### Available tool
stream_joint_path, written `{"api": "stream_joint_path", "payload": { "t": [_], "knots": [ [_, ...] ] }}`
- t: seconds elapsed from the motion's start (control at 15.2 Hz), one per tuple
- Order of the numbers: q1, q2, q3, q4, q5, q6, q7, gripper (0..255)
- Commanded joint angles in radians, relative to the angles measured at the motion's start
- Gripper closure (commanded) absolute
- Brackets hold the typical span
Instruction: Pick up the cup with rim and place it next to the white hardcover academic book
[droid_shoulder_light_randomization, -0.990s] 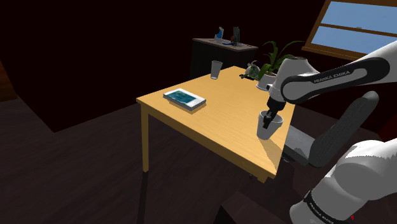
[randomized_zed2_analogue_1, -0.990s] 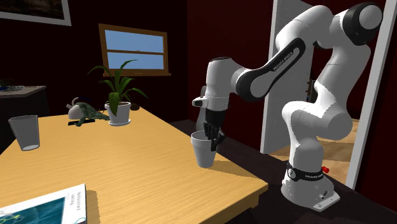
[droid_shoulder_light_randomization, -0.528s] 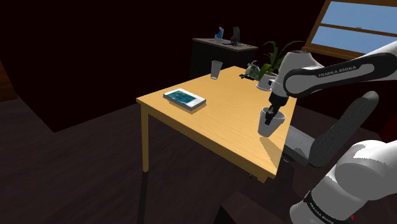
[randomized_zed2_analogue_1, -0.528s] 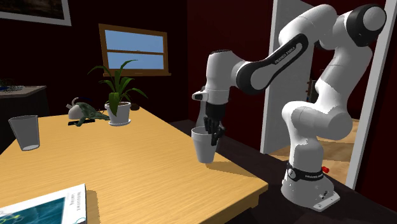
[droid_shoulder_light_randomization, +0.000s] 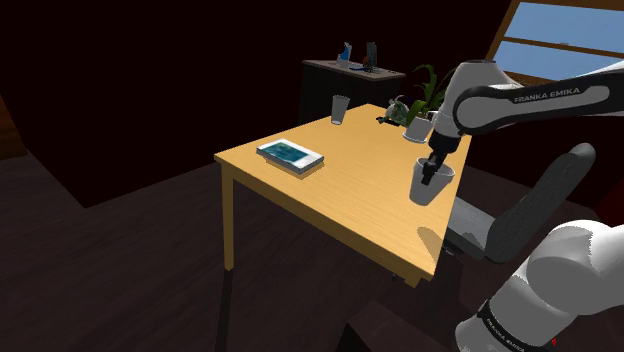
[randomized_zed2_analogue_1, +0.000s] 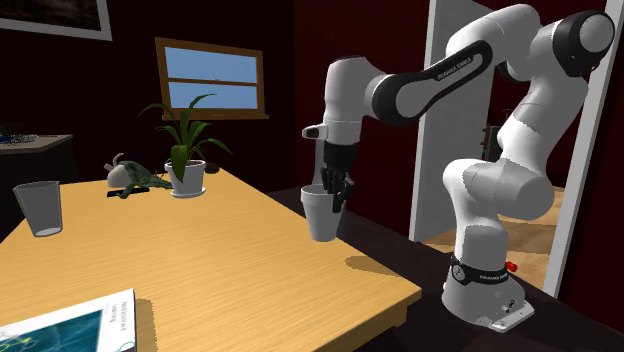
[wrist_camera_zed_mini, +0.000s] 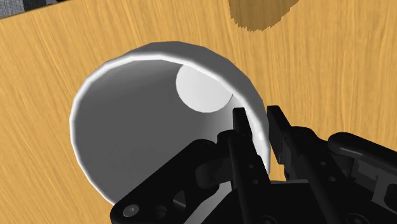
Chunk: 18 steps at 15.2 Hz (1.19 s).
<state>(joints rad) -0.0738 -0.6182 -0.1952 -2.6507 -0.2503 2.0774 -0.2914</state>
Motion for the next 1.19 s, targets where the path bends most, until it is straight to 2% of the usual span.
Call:
{"api": "stream_joint_path", "payload": {
  "t": [0.0,1.12],
  "knots": [
    [0.001,-0.006,0.002,0.023,0.004,-0.029,-0.005,255],
    [0.012,-0.042,0.028,0.227,0.034,-0.268,-0.032,255]
  ]
}}
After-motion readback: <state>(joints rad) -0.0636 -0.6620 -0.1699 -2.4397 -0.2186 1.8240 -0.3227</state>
